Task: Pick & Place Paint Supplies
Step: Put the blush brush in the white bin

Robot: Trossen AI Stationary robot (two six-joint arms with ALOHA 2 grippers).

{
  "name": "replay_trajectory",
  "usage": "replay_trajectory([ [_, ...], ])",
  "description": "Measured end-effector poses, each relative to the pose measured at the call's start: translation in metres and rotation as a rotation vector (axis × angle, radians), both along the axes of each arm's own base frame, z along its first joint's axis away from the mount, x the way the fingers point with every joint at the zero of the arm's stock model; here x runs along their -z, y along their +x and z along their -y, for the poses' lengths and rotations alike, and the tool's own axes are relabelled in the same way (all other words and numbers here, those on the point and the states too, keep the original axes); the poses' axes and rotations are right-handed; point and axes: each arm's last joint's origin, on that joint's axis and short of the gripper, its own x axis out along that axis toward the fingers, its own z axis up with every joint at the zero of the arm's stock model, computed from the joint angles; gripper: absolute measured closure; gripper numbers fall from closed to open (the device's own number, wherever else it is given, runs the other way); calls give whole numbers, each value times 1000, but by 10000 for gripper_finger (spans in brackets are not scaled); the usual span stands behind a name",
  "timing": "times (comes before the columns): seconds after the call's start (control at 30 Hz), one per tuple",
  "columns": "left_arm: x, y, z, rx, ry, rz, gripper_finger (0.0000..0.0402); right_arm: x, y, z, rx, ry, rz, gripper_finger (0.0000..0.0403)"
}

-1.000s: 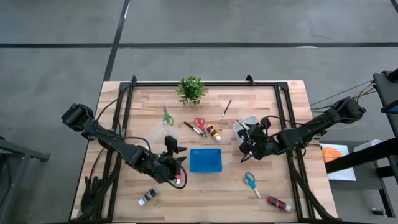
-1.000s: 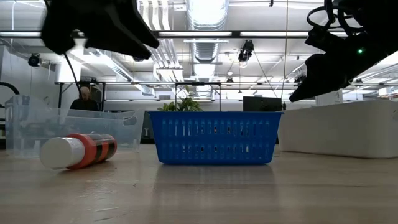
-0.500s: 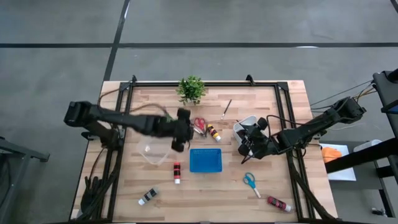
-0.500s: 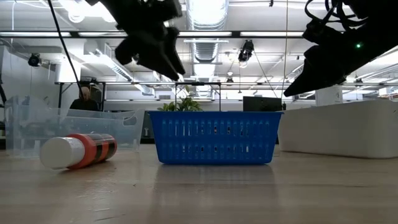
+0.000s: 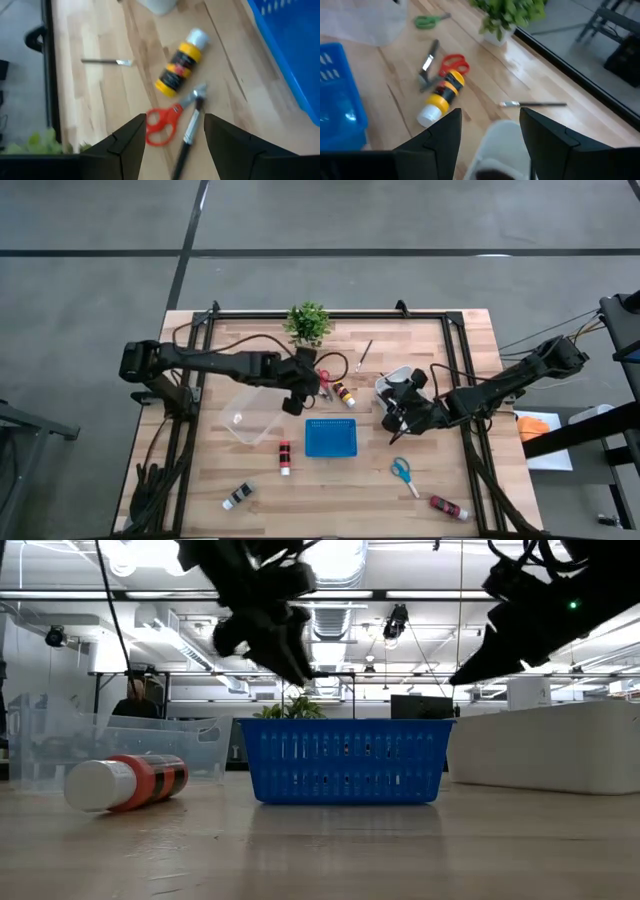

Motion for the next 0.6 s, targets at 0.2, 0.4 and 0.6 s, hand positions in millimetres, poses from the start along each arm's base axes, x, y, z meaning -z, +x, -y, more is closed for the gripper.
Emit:
replay_trajectory([
  [0.2, -7, 30, -1, 24, -15, -94, 195, -12, 7, -4, -92, -27, 59, 203],
  [0.4, 6, 52, -4, 24, -25, -250, 195, -28, 11, -5, -160, -103, 129, 203],
  [0.6, 10, 56, -6, 75, 2, -285, 195, -45, 9, -3, -191, -192, 178, 203],
])
